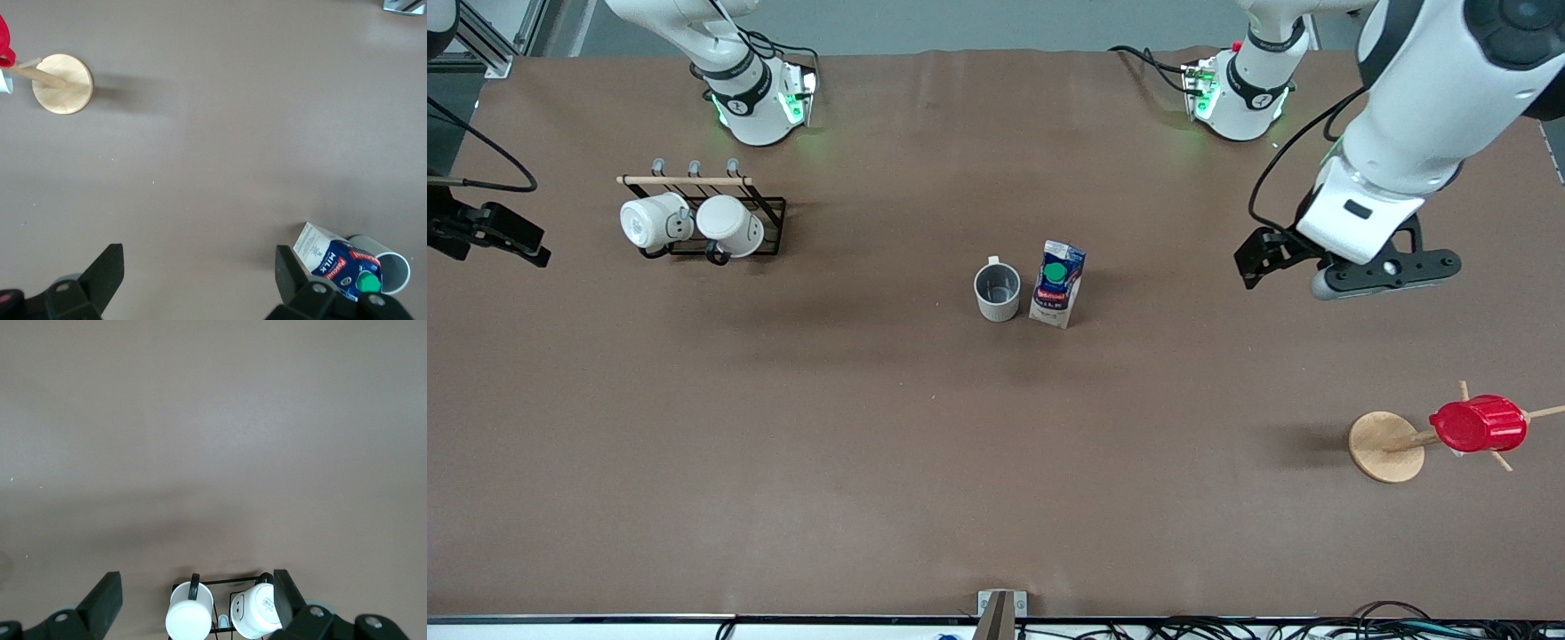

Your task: Place cup and milk on table

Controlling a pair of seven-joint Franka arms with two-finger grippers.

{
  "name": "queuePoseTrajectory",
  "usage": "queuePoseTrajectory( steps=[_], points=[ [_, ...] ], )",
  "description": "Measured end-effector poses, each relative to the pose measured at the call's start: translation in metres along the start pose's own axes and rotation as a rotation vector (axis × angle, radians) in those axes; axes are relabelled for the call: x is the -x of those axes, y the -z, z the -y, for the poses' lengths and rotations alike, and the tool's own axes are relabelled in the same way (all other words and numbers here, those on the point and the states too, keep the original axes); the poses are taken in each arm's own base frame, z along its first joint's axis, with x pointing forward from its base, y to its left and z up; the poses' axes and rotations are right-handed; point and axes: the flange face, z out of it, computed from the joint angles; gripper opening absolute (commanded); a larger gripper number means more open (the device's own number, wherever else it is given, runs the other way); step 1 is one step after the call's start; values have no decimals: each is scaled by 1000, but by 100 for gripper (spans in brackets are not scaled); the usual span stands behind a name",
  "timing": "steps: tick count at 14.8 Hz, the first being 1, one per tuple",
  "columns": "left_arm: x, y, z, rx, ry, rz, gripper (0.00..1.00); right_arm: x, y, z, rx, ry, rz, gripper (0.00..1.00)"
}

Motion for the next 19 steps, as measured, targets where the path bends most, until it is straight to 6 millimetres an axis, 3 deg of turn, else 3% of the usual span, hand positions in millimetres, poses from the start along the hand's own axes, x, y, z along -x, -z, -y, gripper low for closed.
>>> queuePoseTrajectory(
  steps=[5,7,9,16,19],
  points=[
    [-16,24,84,37,-101,-3,100,0,0,0,0,0,1,100],
    [-14,29,106,29,-170,21,100,0,0,0,0,0,1,100],
    [-9,31,113,24,-185,47,100,0,0,0,0,0,1,100],
    [2,25,103,15,-146,91,100,0,0,0,0,4,1,100],
    [1,21,109,16,-129,98,100,1,-1,-1,0,22,7,100]
  ],
)
